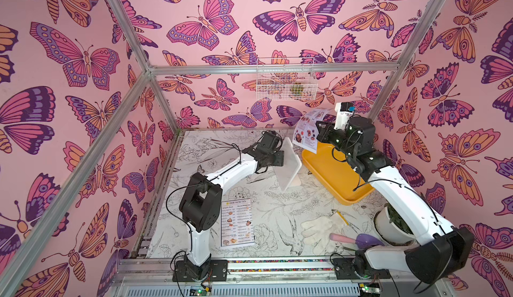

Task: Replace the menus in the menu holders
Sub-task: Insert the menu into the menu holder.

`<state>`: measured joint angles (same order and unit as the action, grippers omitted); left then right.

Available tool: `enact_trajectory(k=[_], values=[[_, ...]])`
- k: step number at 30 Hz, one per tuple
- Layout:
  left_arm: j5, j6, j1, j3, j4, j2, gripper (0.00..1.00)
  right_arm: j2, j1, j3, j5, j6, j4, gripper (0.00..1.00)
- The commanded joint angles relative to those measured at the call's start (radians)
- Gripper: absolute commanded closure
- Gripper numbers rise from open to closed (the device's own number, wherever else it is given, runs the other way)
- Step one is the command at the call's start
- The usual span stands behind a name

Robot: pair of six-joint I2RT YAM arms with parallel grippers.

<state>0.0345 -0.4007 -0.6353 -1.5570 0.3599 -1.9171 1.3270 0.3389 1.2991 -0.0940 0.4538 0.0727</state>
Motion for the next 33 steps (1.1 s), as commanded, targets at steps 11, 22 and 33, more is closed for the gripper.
enact_trajectory(k=[11, 22, 33], values=[[0.022, 0.014, -0.004, -0.023, 0.005, -0.016, 0.34, -0.011, 0.000, 0.023, -0.058, -0.020, -0.016, 1.00], [0.022, 0.013, -0.007, -0.026, 0.005, -0.019, 0.34, 0.000, 0.000, 0.029, -0.053, -0.037, 0.000, 1.00], [0.024, 0.013, -0.007, -0.027, 0.004, -0.019, 0.34, 0.009, 0.000, 0.031, -0.058, -0.051, 0.012, 1.00]])
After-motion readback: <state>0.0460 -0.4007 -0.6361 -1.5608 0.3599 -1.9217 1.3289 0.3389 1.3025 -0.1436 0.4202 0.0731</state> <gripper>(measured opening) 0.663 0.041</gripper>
